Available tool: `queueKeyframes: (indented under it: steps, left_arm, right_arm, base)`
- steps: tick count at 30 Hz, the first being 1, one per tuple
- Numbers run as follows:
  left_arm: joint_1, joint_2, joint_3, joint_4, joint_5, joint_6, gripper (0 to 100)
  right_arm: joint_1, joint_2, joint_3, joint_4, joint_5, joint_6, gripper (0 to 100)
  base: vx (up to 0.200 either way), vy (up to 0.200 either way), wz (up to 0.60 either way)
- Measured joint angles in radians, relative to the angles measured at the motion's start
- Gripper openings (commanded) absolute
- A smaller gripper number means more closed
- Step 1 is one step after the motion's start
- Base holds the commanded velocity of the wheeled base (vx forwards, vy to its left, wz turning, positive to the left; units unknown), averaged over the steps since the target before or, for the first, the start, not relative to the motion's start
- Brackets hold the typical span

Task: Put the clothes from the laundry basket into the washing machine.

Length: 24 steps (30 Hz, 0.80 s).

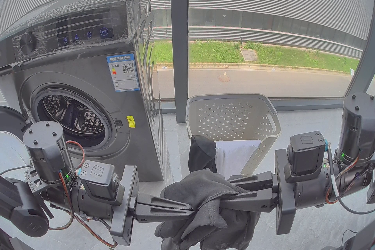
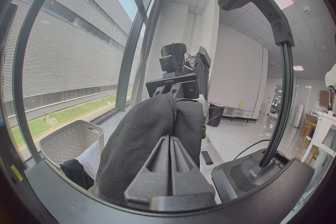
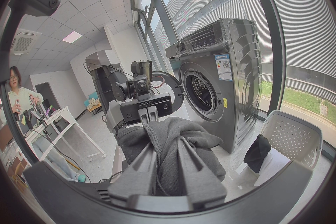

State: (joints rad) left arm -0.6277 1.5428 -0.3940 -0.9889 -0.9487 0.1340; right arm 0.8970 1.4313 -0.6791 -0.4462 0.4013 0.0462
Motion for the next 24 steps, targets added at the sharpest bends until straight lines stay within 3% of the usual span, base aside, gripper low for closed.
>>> queueKeyframes:
  steps: [4, 5, 14, 24]
  left_arm:
    - [-0.002, 0.005, 0.0, -0.016, 0.007, 0.001, 0]
    - [0.0, 0.006, 0.001, -0.02, 0.009, 0.001, 100]
    - [0.041, -0.001, 0.031, -0.043, 0.01, 0.003, 100]
    - [0.095, 0.022, 0.044, -0.181, 0.009, 0.001, 100]
  right_arm:
    - [0.001, 0.0, 0.0, 0.0, 0.0, 0.001, 0]
    - [0.001, 0.0, 0.0, 0.0, 0.0, 0.001, 0]
    - [0.0, -0.003, 0.003, 0.0, -0.001, 0.006, 0]
    - [-0.002, -0.011, 0.004, 0.0, -0.001, 0.011, 0]
  base:
    - [0.0, 0.0, 0.0]
    - [0.0, 0.0, 0.0]
    - [0.0, 0.0, 0.0]
    - [0.0, 0.0, 0.0]
